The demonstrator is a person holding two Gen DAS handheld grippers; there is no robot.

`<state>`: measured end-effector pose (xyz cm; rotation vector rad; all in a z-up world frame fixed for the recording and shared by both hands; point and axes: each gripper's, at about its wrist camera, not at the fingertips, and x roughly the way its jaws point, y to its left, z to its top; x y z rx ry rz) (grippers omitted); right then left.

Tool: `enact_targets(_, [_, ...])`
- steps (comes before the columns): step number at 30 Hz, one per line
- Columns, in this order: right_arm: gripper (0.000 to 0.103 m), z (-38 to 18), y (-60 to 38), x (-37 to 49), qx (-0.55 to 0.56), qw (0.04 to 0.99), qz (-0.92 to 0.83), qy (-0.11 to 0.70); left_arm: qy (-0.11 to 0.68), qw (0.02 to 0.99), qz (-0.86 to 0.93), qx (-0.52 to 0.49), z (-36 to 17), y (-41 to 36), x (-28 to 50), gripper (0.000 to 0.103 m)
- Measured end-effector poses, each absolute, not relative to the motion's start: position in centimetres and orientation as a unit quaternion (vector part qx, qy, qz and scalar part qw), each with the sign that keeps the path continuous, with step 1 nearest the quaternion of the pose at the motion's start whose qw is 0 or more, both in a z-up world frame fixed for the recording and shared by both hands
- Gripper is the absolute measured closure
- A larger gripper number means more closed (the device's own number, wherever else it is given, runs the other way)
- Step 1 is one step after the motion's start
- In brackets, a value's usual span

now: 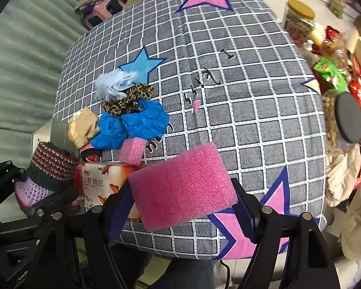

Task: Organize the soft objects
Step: 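Carry the mitten and pink foam block over the white box with both tools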

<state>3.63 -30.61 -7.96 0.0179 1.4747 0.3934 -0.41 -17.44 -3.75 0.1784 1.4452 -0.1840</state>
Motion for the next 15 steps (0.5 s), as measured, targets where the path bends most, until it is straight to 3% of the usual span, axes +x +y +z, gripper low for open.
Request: enact_targets(15, [0.026, -5.4, -25.8, -6.7, 0.039, 0.758, 0.105, 0.643, 0.606, 0.768, -0.167, 0.124, -1.9, -12.8, -8.6, 0.067])
